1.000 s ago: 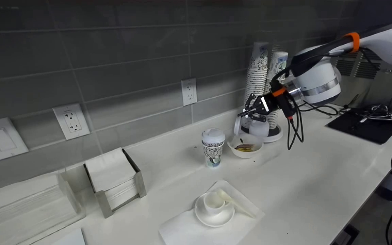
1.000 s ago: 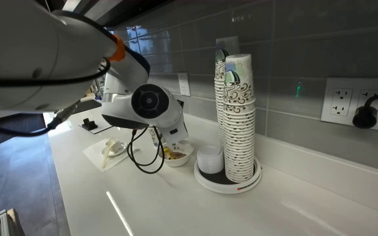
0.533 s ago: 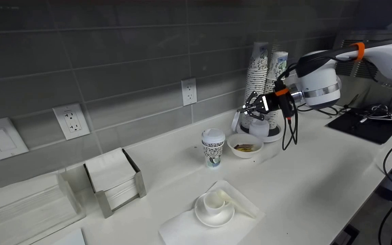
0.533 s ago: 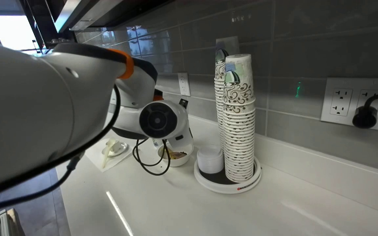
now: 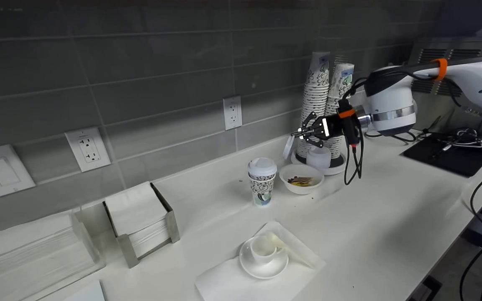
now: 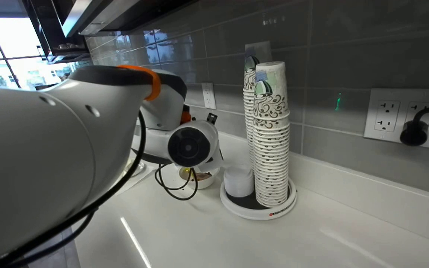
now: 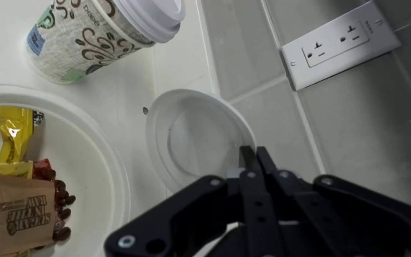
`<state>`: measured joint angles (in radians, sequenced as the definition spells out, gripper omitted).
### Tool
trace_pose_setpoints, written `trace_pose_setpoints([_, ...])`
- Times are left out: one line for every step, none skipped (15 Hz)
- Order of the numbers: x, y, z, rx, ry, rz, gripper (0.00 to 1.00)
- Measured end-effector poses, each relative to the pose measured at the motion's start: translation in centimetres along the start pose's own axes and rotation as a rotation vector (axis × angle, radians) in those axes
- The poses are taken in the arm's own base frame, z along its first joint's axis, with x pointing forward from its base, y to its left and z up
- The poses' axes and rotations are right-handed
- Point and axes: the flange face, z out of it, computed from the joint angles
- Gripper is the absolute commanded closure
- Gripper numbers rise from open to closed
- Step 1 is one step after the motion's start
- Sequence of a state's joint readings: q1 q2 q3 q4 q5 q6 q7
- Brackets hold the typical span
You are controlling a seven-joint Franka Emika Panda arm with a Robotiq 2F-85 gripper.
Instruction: Pick up the white lid on the left and pour its contents into the white plate on the right
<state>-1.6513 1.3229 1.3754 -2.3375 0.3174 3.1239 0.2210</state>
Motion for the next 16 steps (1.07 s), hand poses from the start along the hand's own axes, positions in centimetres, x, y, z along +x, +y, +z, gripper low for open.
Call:
trace_pose_setpoints([0.1, 0.0, 0.0, -0.001, -0.003, -0.001, 0.99])
trace_pose_setpoints([0.2, 0.1, 0.0, -0.003, -0.007, 0.000, 0.99])
trace_pose_setpoints([0.2, 0.2, 0.0, -0.005, -0.010, 0.001, 0.99])
trace_pose_setpoints([0.1, 0.1, 0.0, -0.009, -0.015, 0.001, 0.99])
trace_pose_setpoints([0.0, 0.1, 0.0, -0.016, -0.015, -0.004, 0.99])
trace_pose_setpoints([-0.2, -0.1, -0.1, -0.025, -0.010, -0.013, 0.99])
trace_pose_setpoints([-0.4, -0.3, -0.2, -0.036, -0.004, -0.027, 0.99])
trace_pose_setpoints([-0.6, -0.7, -0.4, -0.045, 0.009, -0.044, 0.99])
trace_pose_setpoints([-0.9, -1.1, -0.6, -0.054, 0.025, -0.063, 0.99])
trace_pose_setpoints([-1.2, -1.6, -0.8, -0.066, 0.042, -0.081, 0.99])
trace_pose_setpoints([-1.6, -2.0, -1.0, -0.081, 0.060, -0.099, 0.99])
trace_pose_setpoints([-2.0, -2.3, -1.2, -0.100, 0.075, -0.116, 0.99])
trace_pose_setpoints([-2.5, -2.5, -1.3, -0.122, 0.090, -0.133, 0.99])
trace_pose_setpoints([-3.0, -2.7, -1.5, -0.143, 0.103, -0.149, 0.99])
trace_pose_setpoints([-3.5, -2.9, -1.6, -0.164, 0.115, -0.165, 0.99])
trace_pose_setpoints([-4.0, -3.1, -1.8, -0.185, 0.129, -0.176, 0.99])
